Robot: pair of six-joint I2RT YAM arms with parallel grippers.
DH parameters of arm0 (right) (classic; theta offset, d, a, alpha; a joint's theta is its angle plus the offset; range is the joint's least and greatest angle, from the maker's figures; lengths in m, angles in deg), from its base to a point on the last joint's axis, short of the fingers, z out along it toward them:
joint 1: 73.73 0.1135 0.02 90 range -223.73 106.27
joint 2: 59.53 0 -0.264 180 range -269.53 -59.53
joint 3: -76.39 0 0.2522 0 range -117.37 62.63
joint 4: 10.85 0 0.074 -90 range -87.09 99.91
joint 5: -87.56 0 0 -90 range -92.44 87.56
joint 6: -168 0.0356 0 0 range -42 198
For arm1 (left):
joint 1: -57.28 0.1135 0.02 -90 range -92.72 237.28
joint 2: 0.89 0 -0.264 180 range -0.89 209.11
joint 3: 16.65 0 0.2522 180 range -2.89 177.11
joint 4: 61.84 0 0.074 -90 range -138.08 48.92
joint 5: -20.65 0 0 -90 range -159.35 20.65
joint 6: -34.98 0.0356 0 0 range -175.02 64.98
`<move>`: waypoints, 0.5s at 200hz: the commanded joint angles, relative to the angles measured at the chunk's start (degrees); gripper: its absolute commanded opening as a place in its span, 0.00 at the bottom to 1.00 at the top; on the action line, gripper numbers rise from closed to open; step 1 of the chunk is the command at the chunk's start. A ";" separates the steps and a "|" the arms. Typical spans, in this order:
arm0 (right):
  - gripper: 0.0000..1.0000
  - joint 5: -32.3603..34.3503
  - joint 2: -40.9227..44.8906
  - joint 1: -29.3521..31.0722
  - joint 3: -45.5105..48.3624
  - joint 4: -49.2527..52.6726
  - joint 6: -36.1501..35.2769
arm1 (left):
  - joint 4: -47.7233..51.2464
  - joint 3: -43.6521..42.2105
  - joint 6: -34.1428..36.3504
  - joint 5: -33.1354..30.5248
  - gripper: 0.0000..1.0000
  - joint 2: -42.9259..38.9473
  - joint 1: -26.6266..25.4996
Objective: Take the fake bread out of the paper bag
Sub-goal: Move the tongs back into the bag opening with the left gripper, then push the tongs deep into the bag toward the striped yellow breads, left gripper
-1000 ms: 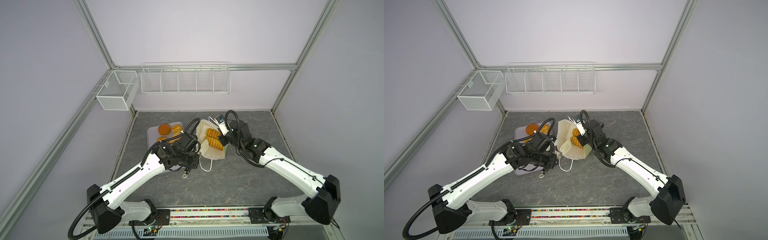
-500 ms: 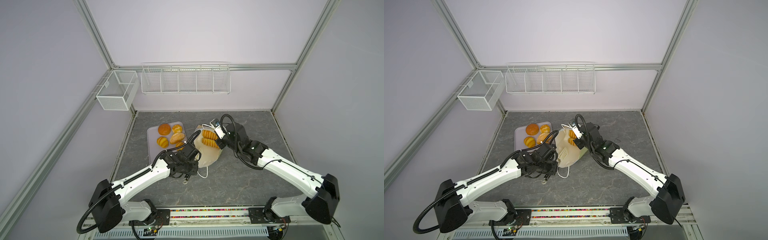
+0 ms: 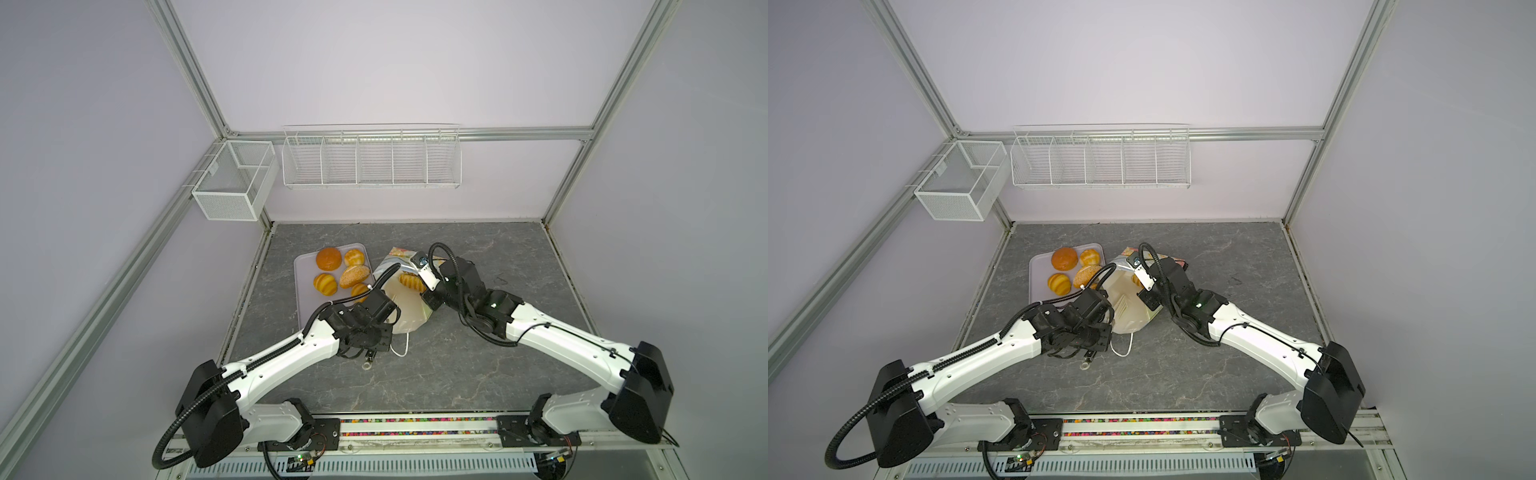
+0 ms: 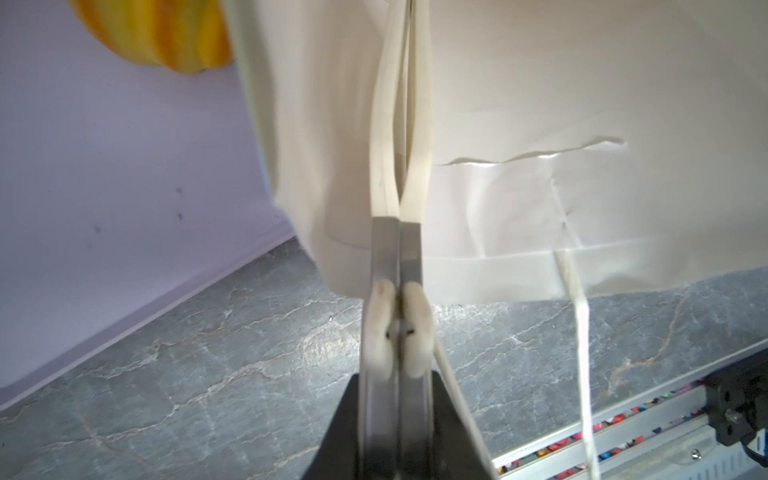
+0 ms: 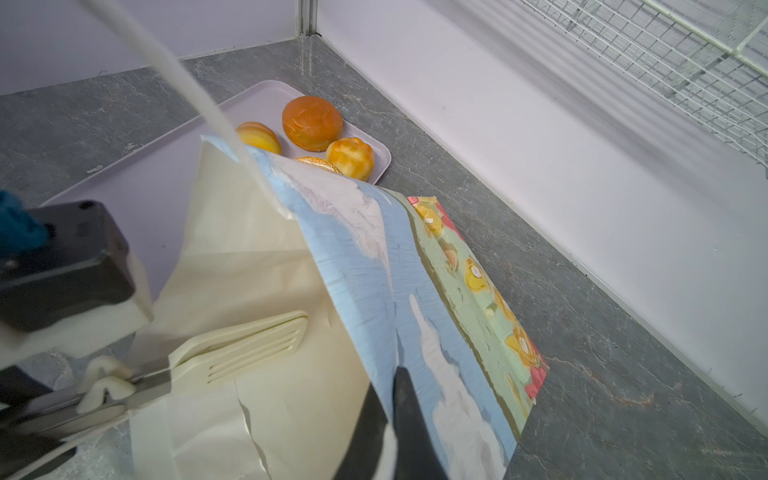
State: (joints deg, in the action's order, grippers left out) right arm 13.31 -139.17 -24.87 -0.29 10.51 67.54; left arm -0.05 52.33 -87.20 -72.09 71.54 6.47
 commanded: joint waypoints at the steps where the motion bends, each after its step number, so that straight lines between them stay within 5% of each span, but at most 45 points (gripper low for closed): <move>1: 0.06 0.23 -1.13 -0.08 1.72 -0.81 1.05 | 5.53 3.16 0.37 -0.19 0.26 -2.35 -0.09; 100: 0.07 1.05 -0.41 -0.15 3.76 -2.78 1.41 | 15.85 13.45 2.33 -0.79 0.36 -4.18 0.52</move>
State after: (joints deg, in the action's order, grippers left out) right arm 13.39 -139.32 -24.87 1.68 7.82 68.76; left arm 10.31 61.73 -86.53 -71.09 68.63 6.54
